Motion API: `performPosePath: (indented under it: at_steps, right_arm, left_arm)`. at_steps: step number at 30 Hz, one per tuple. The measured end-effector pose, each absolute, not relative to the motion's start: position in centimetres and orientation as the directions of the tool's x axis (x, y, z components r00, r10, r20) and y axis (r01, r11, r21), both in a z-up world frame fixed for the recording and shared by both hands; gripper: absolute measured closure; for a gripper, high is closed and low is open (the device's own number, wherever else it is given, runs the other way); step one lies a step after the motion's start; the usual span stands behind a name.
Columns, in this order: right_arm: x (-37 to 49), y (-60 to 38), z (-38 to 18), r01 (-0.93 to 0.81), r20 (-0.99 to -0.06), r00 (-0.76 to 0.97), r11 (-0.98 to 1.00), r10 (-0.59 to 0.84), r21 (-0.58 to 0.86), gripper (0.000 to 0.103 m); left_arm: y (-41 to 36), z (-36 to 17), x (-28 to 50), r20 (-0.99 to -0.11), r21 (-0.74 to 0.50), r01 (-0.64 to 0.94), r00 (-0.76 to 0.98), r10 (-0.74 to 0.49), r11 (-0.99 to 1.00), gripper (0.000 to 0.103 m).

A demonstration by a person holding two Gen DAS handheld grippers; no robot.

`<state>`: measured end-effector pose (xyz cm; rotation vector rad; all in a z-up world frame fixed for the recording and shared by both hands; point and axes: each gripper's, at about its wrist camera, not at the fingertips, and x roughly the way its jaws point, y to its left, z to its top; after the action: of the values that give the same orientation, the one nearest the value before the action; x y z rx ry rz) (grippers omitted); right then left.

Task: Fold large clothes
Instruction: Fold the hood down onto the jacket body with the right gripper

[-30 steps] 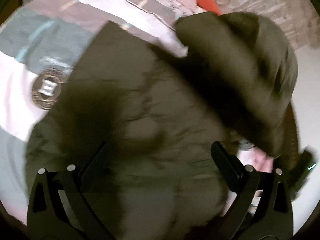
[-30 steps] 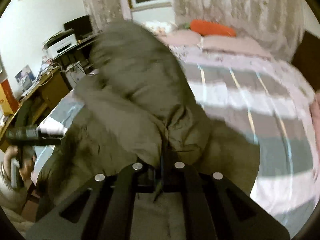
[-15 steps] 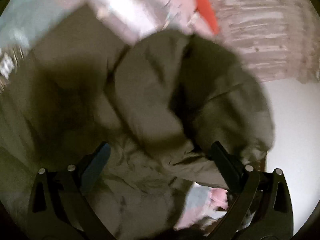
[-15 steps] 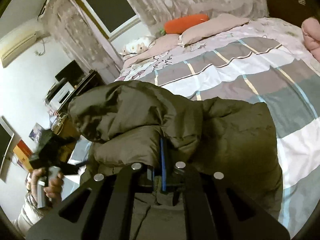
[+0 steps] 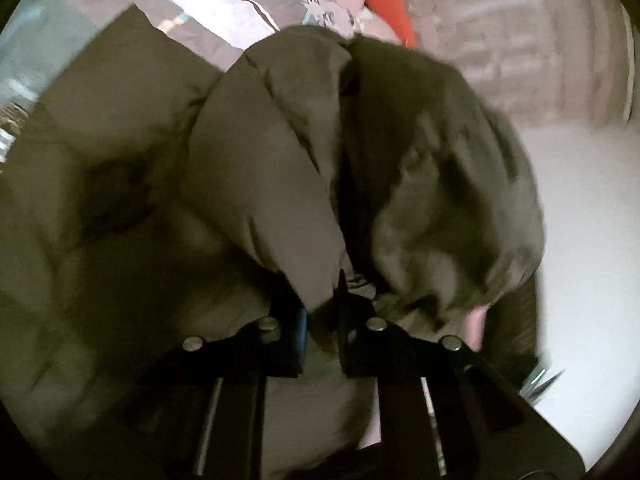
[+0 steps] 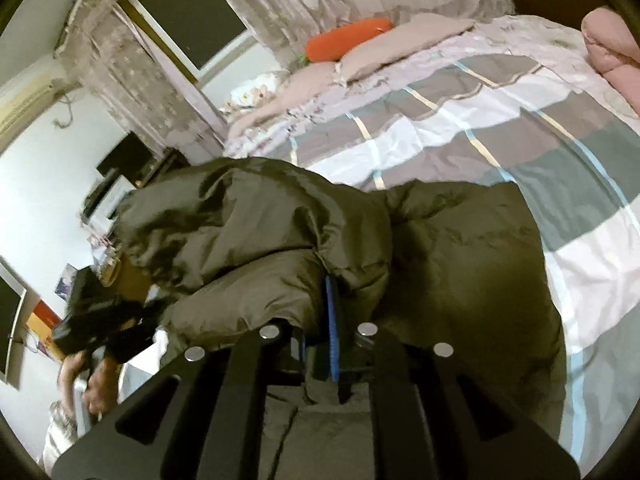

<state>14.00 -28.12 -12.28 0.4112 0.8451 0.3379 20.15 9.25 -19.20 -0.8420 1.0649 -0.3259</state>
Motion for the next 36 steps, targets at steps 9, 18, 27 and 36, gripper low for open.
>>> performPosePath:
  at_steps: [9, 18, 27, 36]
  right_arm:
    - [10.9, -25.1, -17.5, 0.102, -0.92, 0.291, 0.947, 0.263, 0.304, 0.028]
    - [6.1, -25.7, -6.1, -0.068, -0.75, 0.591, 0.945, 0.295, 0.319, 0.026]
    - [12.8, -13.6, -15.3, -0.248, -0.875, 0.227, 0.894, 0.429, 0.374, 0.056]
    - [20.6, -14.6, -19.3, -0.185, -0.851, 0.438, 0.955, 0.29, 0.231, 0.057]
  left_arm:
    - [6.0, -23.5, 13.3, -0.859, -0.42, -0.06, 0.348, -0.375, 0.906, 0.09]
    - [11.3, -17.4, 8.5, -0.821, -0.363, -0.036, 0.484, -0.302, 0.931, 0.068]
    - [5.1, -15.7, 13.0, -0.817, -0.375, 0.053, 0.453, -0.357, 0.926, 0.068]
    - [2.7, -22.9, 19.5, -0.898, -0.255, 0.01, 0.369, -0.24, 0.967, 0.049]
